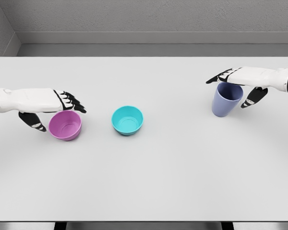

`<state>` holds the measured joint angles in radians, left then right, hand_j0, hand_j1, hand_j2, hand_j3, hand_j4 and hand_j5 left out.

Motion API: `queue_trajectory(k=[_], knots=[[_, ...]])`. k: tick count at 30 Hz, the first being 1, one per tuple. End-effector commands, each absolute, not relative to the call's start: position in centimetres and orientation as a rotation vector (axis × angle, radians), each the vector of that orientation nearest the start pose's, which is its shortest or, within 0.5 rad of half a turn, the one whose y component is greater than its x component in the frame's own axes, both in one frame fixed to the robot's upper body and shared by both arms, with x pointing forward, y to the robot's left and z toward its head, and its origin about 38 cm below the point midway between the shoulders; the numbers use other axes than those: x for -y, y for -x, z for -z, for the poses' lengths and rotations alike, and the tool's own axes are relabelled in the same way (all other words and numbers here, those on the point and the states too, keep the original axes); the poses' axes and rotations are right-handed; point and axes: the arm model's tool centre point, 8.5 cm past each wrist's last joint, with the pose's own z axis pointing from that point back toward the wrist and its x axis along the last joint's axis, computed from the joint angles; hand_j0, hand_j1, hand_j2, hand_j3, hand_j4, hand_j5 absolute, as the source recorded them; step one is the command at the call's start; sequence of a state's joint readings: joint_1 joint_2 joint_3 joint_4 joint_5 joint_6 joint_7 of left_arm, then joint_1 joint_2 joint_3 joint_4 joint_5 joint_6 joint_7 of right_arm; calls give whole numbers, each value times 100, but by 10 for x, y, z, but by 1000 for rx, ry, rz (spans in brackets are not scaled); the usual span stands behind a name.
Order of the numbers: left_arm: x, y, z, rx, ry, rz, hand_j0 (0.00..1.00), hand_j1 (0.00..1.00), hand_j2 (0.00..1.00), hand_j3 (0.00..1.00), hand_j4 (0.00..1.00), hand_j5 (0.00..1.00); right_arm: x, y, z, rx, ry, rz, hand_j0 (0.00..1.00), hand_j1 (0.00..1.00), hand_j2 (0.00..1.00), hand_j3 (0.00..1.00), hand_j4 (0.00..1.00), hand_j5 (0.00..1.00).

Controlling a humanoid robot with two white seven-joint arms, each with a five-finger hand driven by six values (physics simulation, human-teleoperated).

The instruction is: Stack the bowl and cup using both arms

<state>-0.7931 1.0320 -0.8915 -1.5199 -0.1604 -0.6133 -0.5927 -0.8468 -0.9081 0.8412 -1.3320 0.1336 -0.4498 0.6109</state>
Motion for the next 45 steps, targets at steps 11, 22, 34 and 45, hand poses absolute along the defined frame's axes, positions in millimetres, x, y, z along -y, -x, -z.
queue_trajectory(k=[11,22,34,45], knots=[[-331,-408,-221,1296,-202,2132,100,100,100,100,100,100,355,-466,-244,1254,312,-1842,100,100,100,100,100,100],[-335,-408,-211,1325,-210,2086,100,100,100,100,100,100,361,-468,-242,1269,281,-1783,100,100,100,100,100,100],[-332,-407,-203,1322,-188,2076,100,100,100,100,100,100,357,-472,-229,1226,274,-1768,100,100,100,100,100,100],[-336,-408,-197,1303,-184,2069,100,100,100,100,100,100,361,-476,-229,1189,315,-1770,100,100,100,100,100,100]])
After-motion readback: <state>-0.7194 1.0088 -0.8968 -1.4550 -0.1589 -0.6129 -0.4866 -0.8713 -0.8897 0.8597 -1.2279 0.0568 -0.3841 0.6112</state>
